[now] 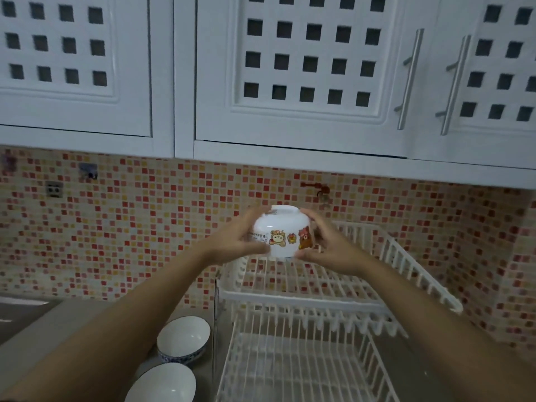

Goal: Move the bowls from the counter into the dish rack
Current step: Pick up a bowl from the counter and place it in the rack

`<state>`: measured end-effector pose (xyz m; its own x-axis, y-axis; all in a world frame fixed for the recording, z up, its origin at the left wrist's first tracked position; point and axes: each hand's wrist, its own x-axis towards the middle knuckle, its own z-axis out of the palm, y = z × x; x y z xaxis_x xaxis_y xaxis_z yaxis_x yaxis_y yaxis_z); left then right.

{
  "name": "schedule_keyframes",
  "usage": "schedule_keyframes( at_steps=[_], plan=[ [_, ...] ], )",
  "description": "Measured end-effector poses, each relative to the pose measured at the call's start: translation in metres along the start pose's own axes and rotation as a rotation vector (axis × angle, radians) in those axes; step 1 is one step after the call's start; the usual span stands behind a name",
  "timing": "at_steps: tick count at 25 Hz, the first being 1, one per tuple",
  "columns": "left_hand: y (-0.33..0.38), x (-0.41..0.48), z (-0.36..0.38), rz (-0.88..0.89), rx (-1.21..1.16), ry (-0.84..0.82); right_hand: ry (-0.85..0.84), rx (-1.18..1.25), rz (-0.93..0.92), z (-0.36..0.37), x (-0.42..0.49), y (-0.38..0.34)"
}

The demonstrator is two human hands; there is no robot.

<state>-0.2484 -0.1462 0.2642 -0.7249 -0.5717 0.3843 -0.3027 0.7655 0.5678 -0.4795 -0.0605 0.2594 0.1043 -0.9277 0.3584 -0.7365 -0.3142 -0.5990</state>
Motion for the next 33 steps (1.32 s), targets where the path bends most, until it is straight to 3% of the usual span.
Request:
schedule_keyframes(
  at_steps=[2, 8, 17, 29, 33],
  plan=[
    [-0.006, 0.013, 0.004, -0.045, 0.201, -0.054, -0.021, -0.032, 0.032, 0.000, 0.006, 0.017],
    [-0.014, 0.046, 0.021, -0.157, 0.400, -0.211, -0.188, -0.122, 0.197, 0.010, 0.030, 0.052],
    [-0.032, 0.061, 0.043, -0.193, 0.477, -0.278, -0.291, -0.262, 0.248, 0.022, 0.045, 0.075],
    [-0.026, 0.059, 0.042, -0.214, 0.516, -0.265, -0.308, -0.320, 0.262, 0.016, 0.047, 0.070],
    [-0.026, 0.050, 0.021, -0.153, 0.520, -0.082, -0.236, -0.410, 0.209, 0.016, 0.046, 0.045]
  ],
)
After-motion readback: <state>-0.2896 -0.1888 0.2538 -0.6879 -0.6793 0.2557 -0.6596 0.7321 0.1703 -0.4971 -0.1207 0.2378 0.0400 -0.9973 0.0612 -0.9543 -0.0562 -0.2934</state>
